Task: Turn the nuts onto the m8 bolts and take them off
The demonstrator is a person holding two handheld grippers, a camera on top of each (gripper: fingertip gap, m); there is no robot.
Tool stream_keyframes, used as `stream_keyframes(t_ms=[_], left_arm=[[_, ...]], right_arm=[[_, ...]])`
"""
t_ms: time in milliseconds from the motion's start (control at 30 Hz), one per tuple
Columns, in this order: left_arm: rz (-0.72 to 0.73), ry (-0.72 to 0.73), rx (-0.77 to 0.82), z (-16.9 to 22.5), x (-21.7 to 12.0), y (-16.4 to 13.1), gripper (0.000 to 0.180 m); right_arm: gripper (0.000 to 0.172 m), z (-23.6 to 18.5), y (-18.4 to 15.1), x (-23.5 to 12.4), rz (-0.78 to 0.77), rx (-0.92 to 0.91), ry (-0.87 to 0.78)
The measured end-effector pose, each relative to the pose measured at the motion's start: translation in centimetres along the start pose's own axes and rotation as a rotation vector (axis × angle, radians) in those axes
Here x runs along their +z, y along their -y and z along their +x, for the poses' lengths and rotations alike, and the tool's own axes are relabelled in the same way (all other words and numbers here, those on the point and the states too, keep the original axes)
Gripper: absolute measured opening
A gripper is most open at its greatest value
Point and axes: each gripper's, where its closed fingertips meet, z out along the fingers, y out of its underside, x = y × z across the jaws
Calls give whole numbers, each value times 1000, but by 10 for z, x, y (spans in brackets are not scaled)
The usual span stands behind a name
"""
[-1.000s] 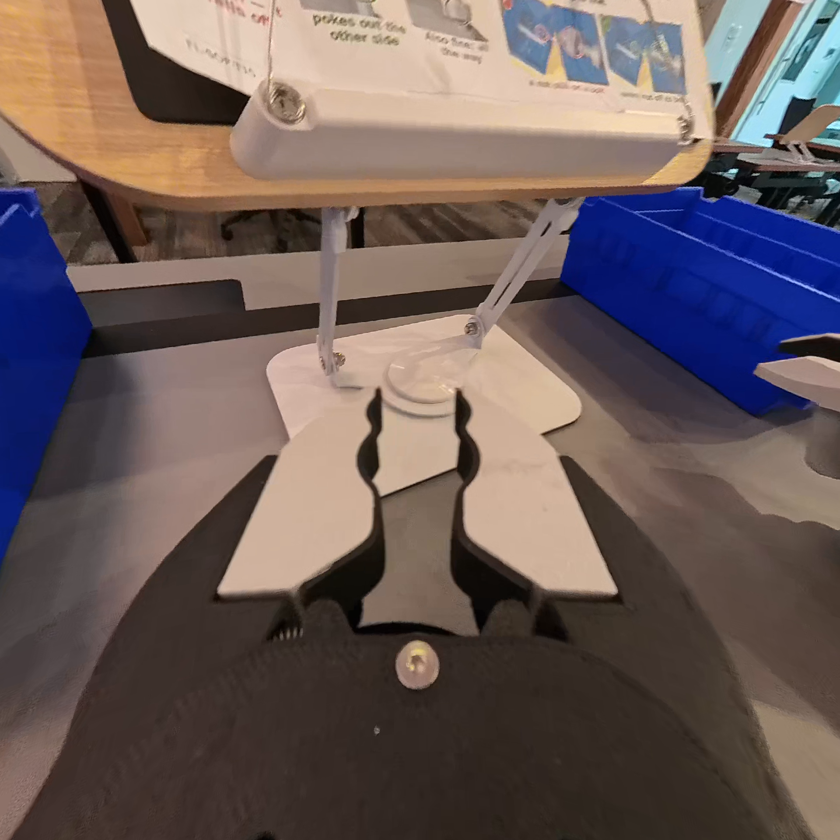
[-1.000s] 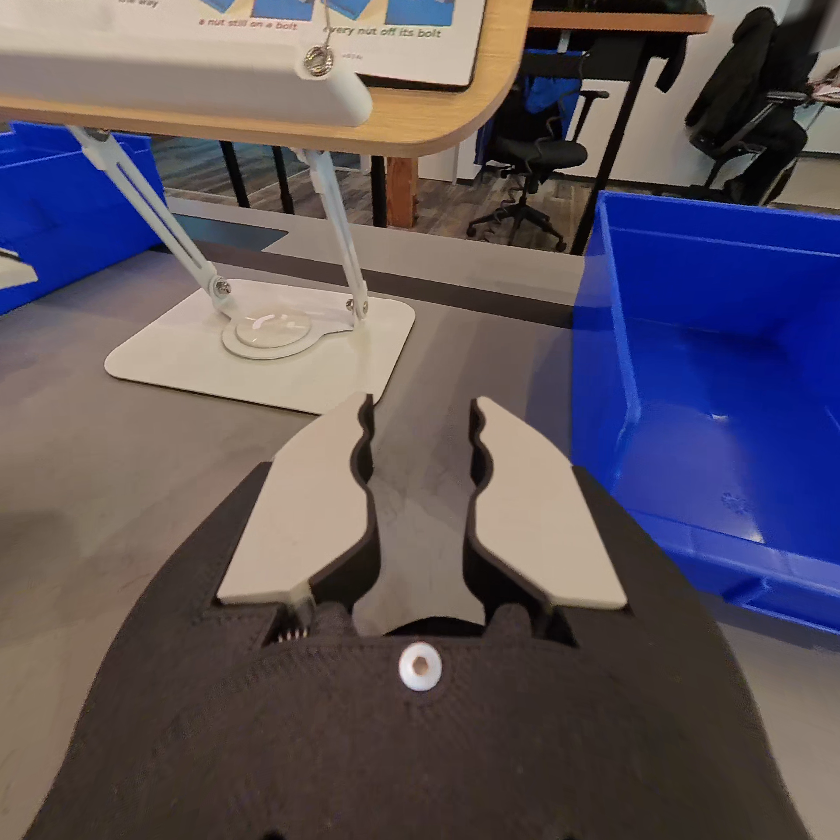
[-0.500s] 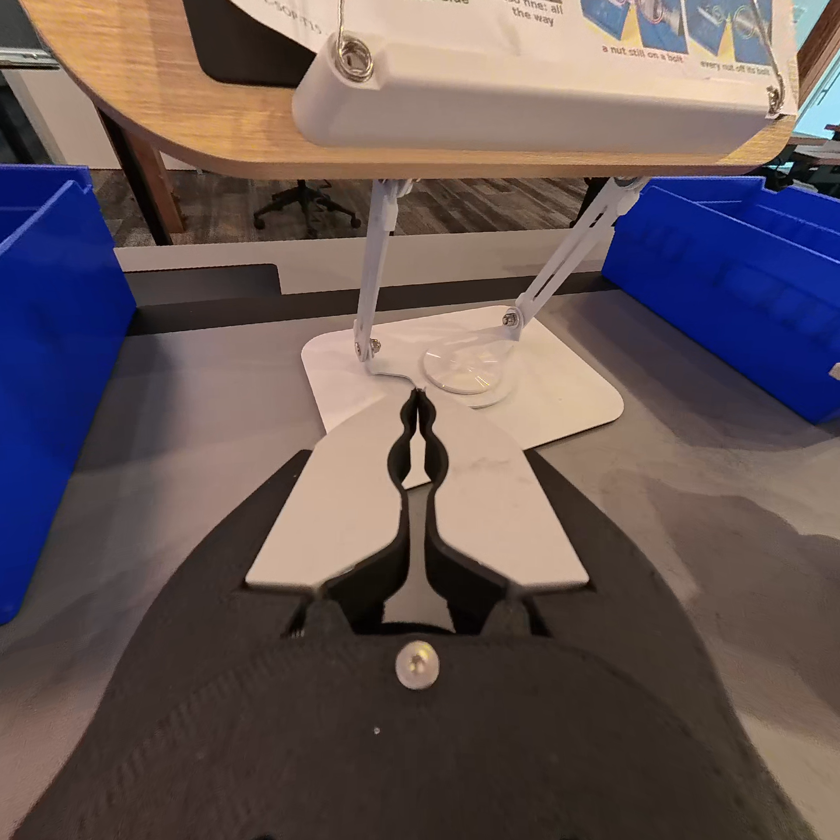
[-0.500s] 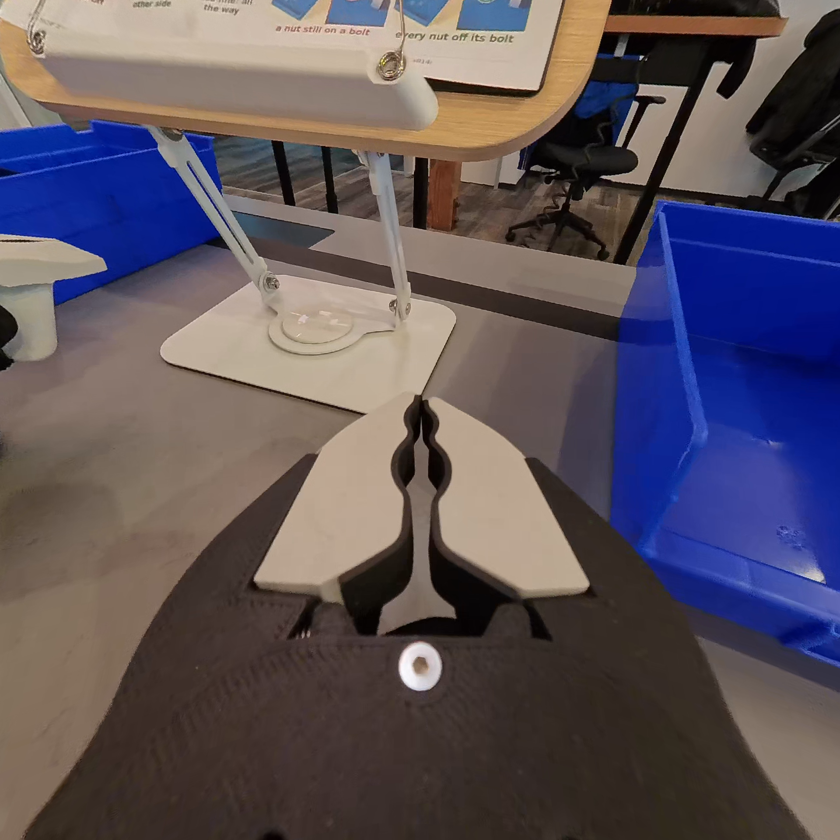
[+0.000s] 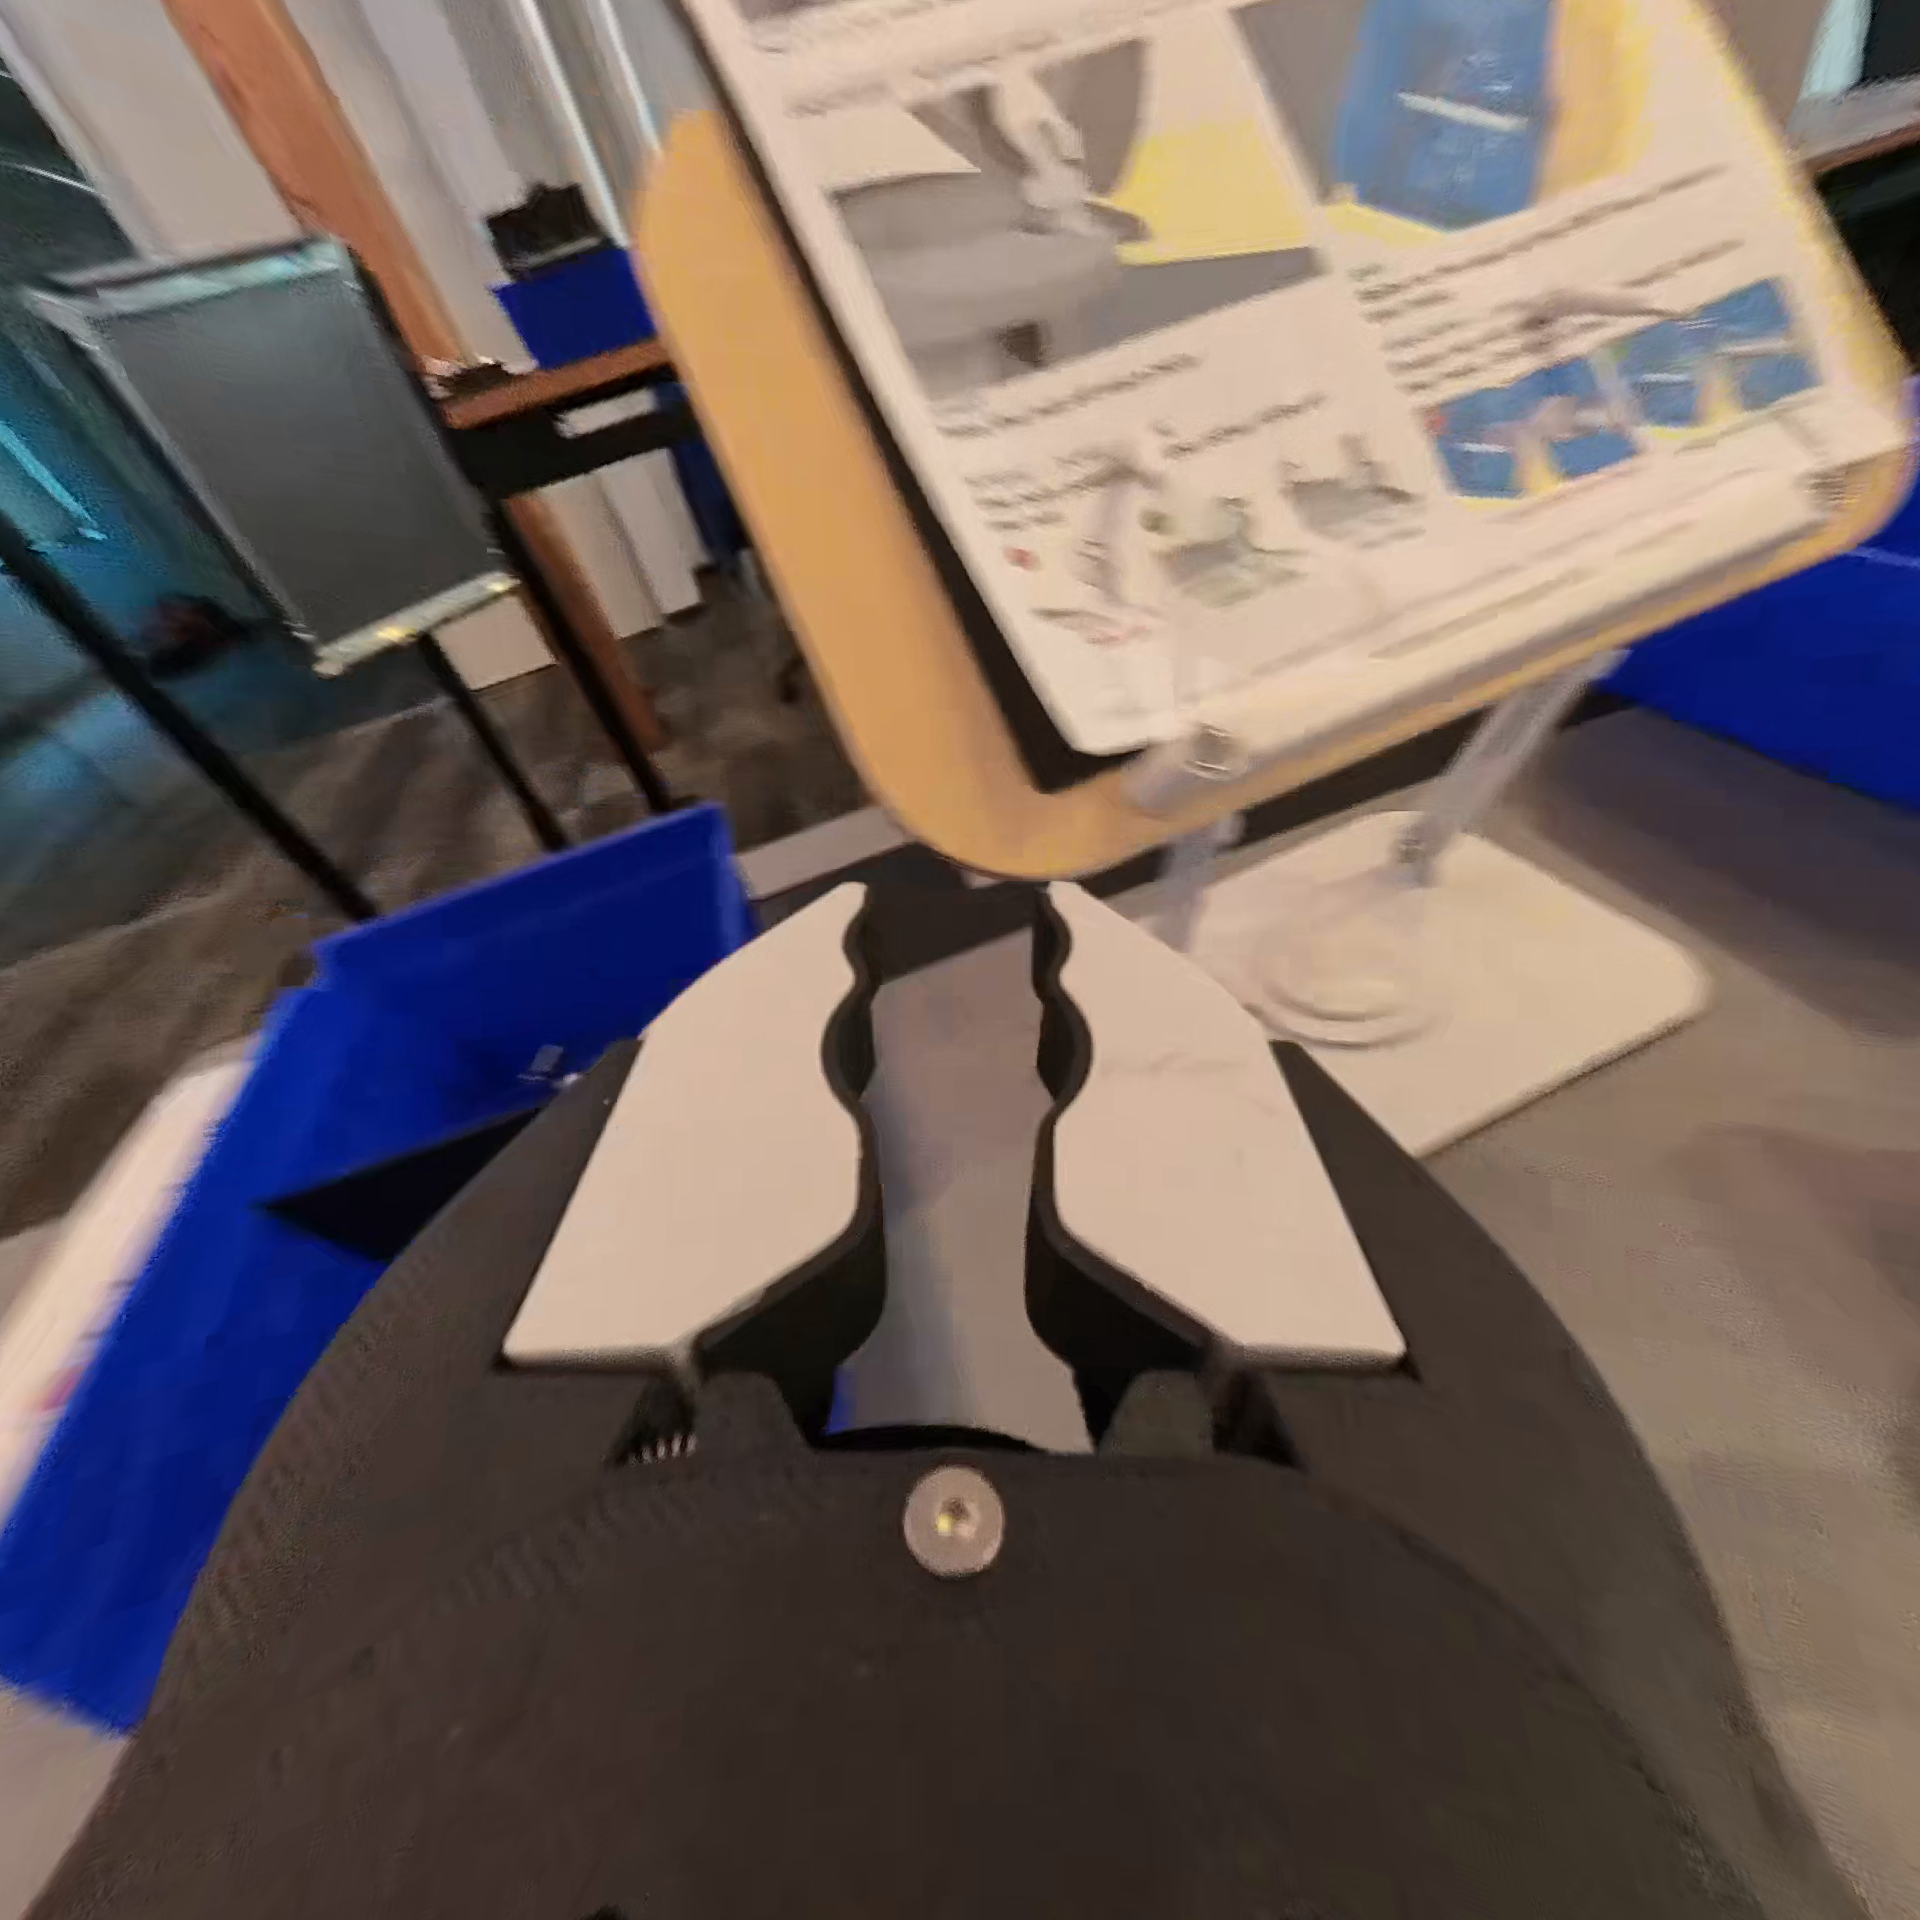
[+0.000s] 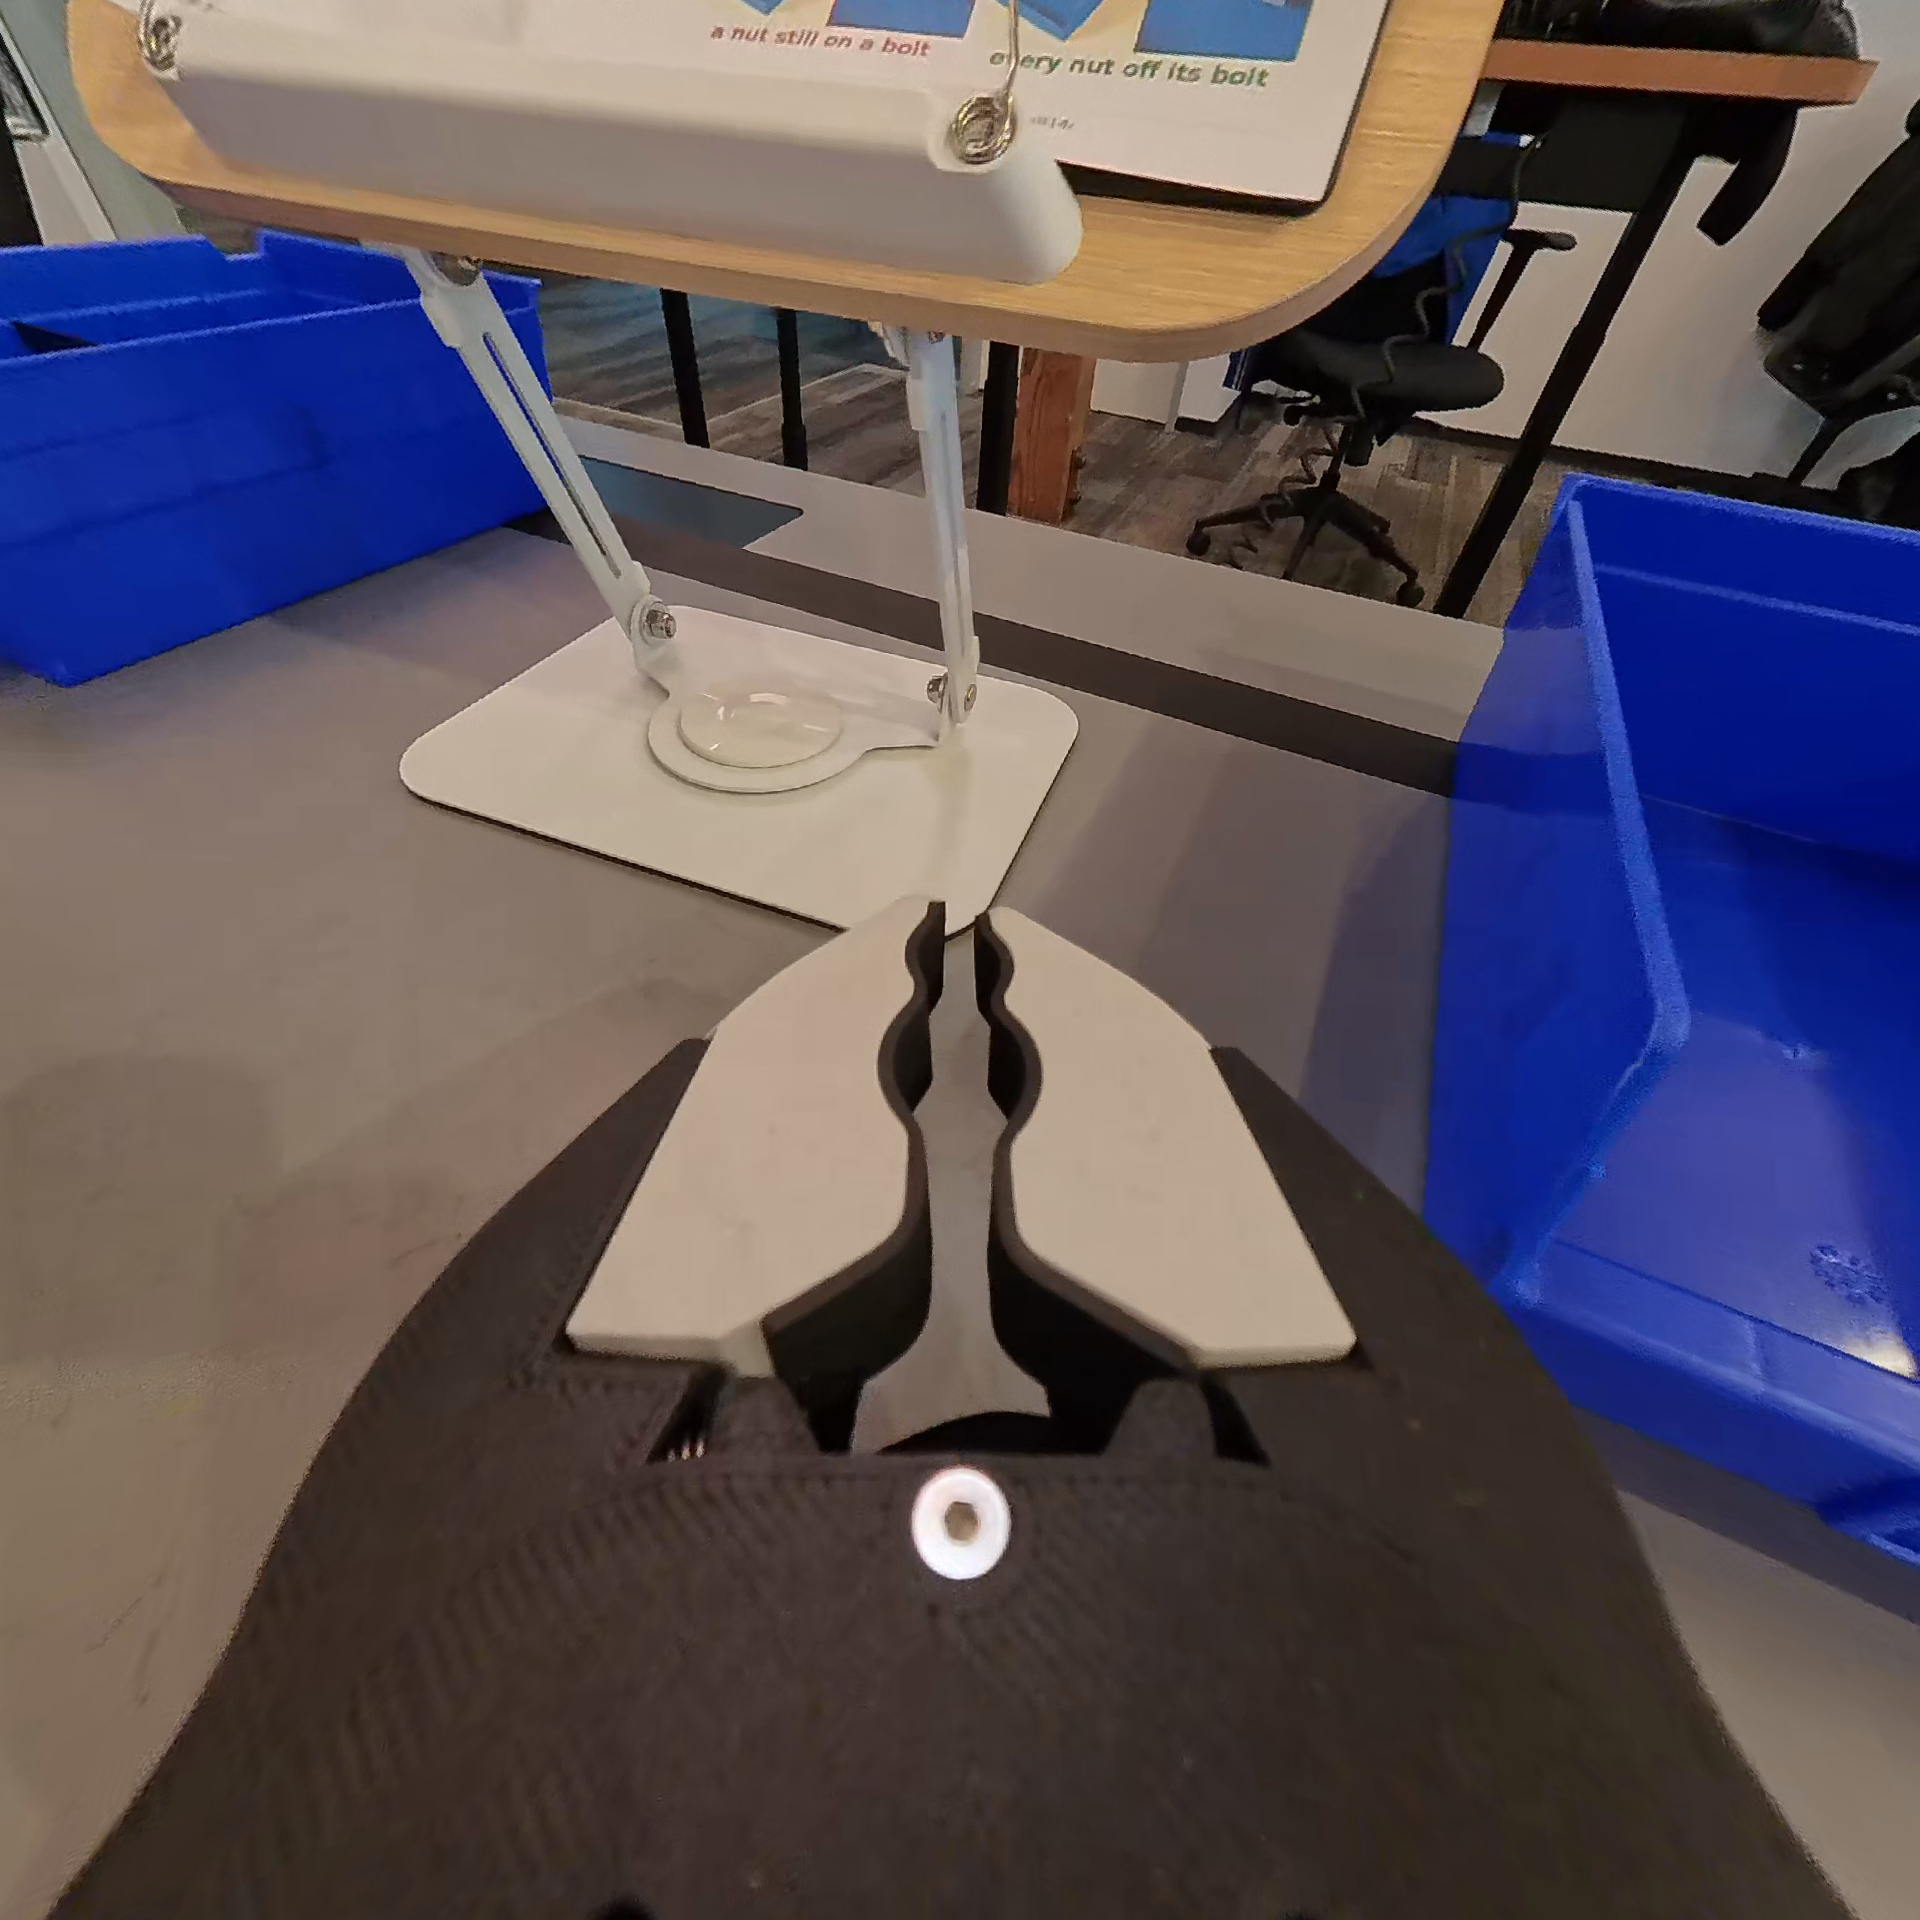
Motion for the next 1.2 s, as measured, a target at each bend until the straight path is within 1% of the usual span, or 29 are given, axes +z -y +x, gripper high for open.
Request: stream_keyframes(t_ms=[67, 100, 133, 167, 200, 267, 300, 367, 400, 467, 567, 633, 667, 733, 800, 967, 1067, 1167, 1200], left_arm=[[-43, 52, 26, -48, 12, 7, 34], [-79, 66, 29, -70, 23, 5, 35], [-146, 65, 23, -91, 36, -2, 40], [-229, 55, 9, -109, 50, -12, 50], [-302, 41, -5, -125, 64, -23, 56], [-403, 22, -44, -157, 93, -43, 59], [-471, 24, -47, -171, 104, -57, 65], [-566, 1, -53, -190, 125, -79, 67], [-615, -31, -79, -194, 134, -89, 68], [-666, -72, -104, -201, 148, -102, 60], [-784, -54, -67, -218, 165, -132, 60], [-883, -56, -55, -222, 173, -155, 60], [-915, -42, -24, -226, 177, -163, 60], [-963, -16, 22, -232, 185, -174, 58], [-1013, -33, 12, -231, 192, -185, 60], [-1135, -54, -2, -231, 198, -207, 58], [-1185, -62, 5, -230, 199, -212, 58], [-1245, -121, -26, -219, 197, -217, 53], [-1265, -106, -9, -221, 196, -220, 51]], right_arm=[[5, -1, -1, 1, -8, -4, 5], [5, -1, -1, 1, -10, -3, 7], [5, -1, -2, 2, -13, -1, 10], [5, -1, -2, 2, -16, 0, 13], [5, -2, -2, 2, -16, 0, 15], [4, -3, -3, 2, -20, -5, 22], [4, -4, -3, 3, -23, -8, 26], [3, -5, -4, 3, -28, -13, 32], [3, -5, -4, 4, -31, -13, 36], [3, -6, -5, 5, -38, -13, 42], [2, -7, -6, 5, -42, -14, 53], [2, -8, -6, 5, -43, -15, 59], [2, -8, -6, 5, -44, -16, 61], [2, -9, -6, 5, -45, -17, 67], [2, -10, -6, 5, -47, -18, 73], [2, -11, -6, 5, -44, -13, 86], [2, -11, -5, 4, -41, -6, 93], [2, -11, -5, 4, -38, -2, 100], [2, -11, -5, 4, -36, 0, 101]])
